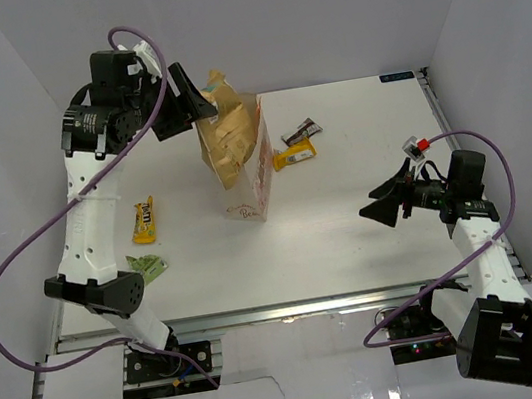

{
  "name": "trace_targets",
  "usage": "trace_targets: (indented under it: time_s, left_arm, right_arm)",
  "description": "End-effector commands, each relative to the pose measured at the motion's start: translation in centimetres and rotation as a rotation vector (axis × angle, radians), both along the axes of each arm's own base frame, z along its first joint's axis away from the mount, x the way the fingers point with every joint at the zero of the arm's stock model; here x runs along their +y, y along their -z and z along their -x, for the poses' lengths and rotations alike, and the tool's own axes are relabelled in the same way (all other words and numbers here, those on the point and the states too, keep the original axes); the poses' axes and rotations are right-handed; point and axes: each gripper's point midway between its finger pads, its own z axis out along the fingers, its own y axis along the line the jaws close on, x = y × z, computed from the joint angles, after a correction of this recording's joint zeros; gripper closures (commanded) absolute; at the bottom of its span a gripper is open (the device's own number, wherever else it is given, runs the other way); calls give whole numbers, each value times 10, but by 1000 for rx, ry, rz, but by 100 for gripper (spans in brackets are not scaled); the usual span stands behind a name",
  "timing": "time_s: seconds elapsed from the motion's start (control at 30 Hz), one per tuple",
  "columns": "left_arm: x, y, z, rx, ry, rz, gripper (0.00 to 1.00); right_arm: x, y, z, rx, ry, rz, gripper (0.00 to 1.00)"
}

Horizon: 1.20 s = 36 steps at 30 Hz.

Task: Place the snacks into the paper bag

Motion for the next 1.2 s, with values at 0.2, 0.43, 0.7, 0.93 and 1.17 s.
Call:
trace_targets:
  time_s: [0.2,0.43,0.7,0.93,1.17]
  left_arm:
    - [57,-90,56,-326,-172,-17,16]
    - [67,-59,96,-451,-190,84,10]
    - [64,15,96,-490,-166,83,10]
    - [32,30,72,-494,-98,45,11]
    - [-4,47,75,-461,-54,7,13]
  right_arm:
    - [1,-4,0,-40,-13,-5,2]
    - [0,-3,-2,-39,-6,1,2]
    - [-1,1,-3,-22,-4,11,2]
    - [-5,3,-9,-13,12,39,2]
    - [-8,5,-12,-13,31,55,2]
